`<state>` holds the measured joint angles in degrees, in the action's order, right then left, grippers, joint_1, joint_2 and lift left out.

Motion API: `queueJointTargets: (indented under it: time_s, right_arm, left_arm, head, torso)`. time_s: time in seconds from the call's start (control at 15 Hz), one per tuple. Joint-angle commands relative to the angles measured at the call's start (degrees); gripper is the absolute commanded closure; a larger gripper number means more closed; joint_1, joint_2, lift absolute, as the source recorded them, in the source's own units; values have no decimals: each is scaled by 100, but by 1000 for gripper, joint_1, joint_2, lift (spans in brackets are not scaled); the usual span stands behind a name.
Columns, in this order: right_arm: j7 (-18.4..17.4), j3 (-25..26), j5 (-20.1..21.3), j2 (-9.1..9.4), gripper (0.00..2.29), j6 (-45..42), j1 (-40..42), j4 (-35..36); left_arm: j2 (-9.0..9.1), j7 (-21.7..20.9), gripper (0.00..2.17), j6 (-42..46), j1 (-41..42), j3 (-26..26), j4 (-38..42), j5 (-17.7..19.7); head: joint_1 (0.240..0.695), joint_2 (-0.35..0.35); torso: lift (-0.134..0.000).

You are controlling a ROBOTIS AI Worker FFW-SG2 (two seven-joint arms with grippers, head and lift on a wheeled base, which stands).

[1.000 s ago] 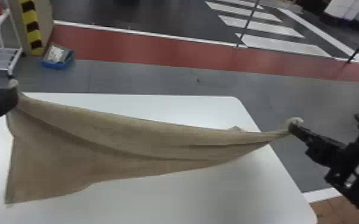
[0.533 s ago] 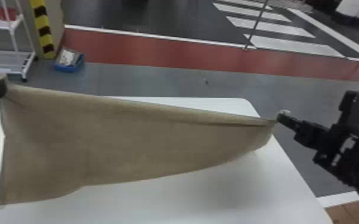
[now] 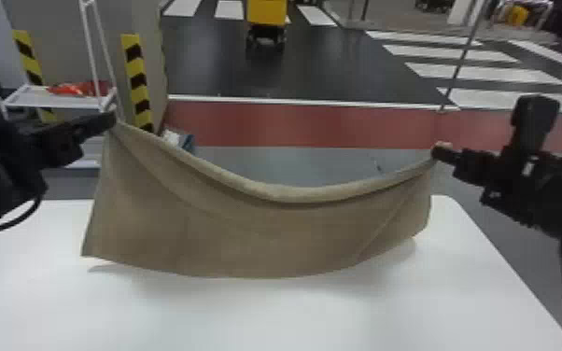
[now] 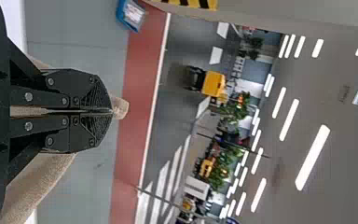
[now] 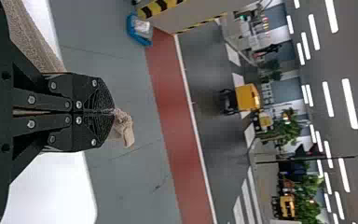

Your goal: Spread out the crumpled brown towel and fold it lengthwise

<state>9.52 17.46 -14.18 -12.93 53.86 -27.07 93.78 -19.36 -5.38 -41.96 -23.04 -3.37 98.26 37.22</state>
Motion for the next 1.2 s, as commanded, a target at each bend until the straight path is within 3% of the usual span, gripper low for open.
queueJointTargets:
  time_s: [0.0, 0.07, 0.13, 0.2, 0.33, 0.47, 0.6, 0.73, 0.8, 0.87, 0.93, 1.13]
  right_arm:
    - [155, 3, 3, 63, 1332, -802, -685, -765]
    - [208, 20, 21, 72, 1332, -925, -773, -818]
    - [357, 38, -6, 63, 1332, -943, -747, -809]
    - [384, 64, -67, 19, 1332, -908, -553, -738]
    - [471, 249, -427, -254, 1332, -925, 361, -88]
    - [594, 512, -638, -341, 1332, -1048, 1336, 474]
    - [665, 732, -770, -333, 1332, -1435, 2242, 808]
    - [823, 899, -928, -298, 1332, -1664, 2787, 923]
    - [911, 1013, -981, -262, 1332, -1751, 3015, 993]
    - [990, 1136, -1104, -236, 1332, -1751, 3173, 1037]
    - [1104, 1224, -1236, -218, 1332, -1769, 3358, 1072]
    - [1271, 1426, -1254, -43, 1332, -1822, 3771, 1292]
  left_arm:
    - [-6, -174, 1092, 701, -737, 284, -799, -83]
    - [-6, -226, 1092, 719, -869, 319, -870, -109]
    - [-59, -261, 1092, 701, -869, 337, -826, -83]
    - [-121, -279, 1092, 701, -728, 337, -712, -4]
    - [-173, -437, 1092, 701, 177, 29, -52, 295]
    - [-121, -569, 1092, 772, 1179, -112, 528, 233]
    - [90, -736, 1092, 912, 2032, -314, 800, 58]
    - [257, -727, 1096, 930, 2594, -445, 1046, -118]
    - [301, -727, 1096, 947, 2928, -551, 1266, -118]
    - [372, -675, 1092, 947, 3236, -674, 1486, -145]
    - [539, -657, 1096, 930, 3543, -823, 1732, -206]
    - [644, -490, 1092, 930, 4211, -982, 2242, -408]
  head:
    - [485, -114]
    - [424, -106]
    - [394, -104]
    - [375, -103]
    - [362, -103]
    - [416, -123]
    - [484, -145]
    - [565, -171]
    - [629, -183]
    - [657, -188]
    - [678, -191]
    - [695, -200]
  torso:
    - [-124]
    - [-124]
    - [-124]
    - [-124]
    - [-124]
    - [-124]
    - [-124]
    - [-124]
    - [-124]
    - [-124]
    - [-124]
    - [-124]
